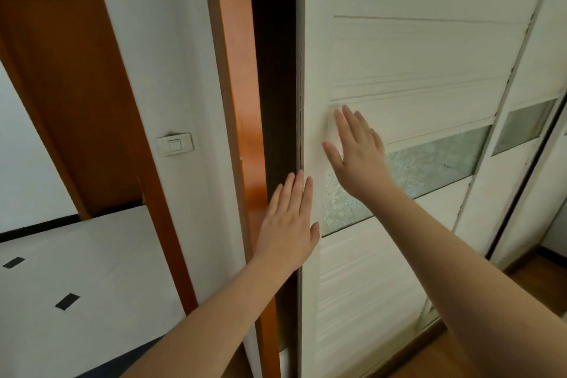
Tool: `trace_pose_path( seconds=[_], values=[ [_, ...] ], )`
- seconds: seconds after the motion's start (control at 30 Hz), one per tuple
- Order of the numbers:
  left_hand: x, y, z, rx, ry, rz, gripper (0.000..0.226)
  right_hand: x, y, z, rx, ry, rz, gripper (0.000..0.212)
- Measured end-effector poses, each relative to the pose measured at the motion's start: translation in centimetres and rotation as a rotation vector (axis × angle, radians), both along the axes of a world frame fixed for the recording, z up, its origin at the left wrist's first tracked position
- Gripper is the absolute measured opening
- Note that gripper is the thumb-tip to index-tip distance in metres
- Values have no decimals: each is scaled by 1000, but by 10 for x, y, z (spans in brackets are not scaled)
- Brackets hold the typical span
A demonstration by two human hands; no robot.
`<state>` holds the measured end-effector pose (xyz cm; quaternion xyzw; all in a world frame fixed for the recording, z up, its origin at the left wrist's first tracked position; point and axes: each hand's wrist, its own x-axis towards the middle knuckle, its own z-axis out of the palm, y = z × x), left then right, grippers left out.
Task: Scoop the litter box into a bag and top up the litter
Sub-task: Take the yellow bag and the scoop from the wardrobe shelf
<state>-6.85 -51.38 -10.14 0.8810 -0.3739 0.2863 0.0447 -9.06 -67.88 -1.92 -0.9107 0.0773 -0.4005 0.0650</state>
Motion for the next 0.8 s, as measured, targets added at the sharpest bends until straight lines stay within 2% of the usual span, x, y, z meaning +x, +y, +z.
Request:
trace_pose_path(
  seconds=[0.13,0.3,0.4,0.6,0.8],
  values=[
    [13,-3,5,-11,-28,5,83,12,23,26,-301,-52,12,58],
    [21,-11,-1,-59,69,-68,91,29,26,36,-458,24,-73,62],
    [28,-10,-6,-71,45,-96,91,30,20,36,-559,44,-174,64],
    [39,-18,-15,-119,54,-156,99,28,14,39,-627,40,-230,66],
    [44,-23,-8,-76,94,-225,99,28,6,38,-611,57,-277,66]
  ],
)
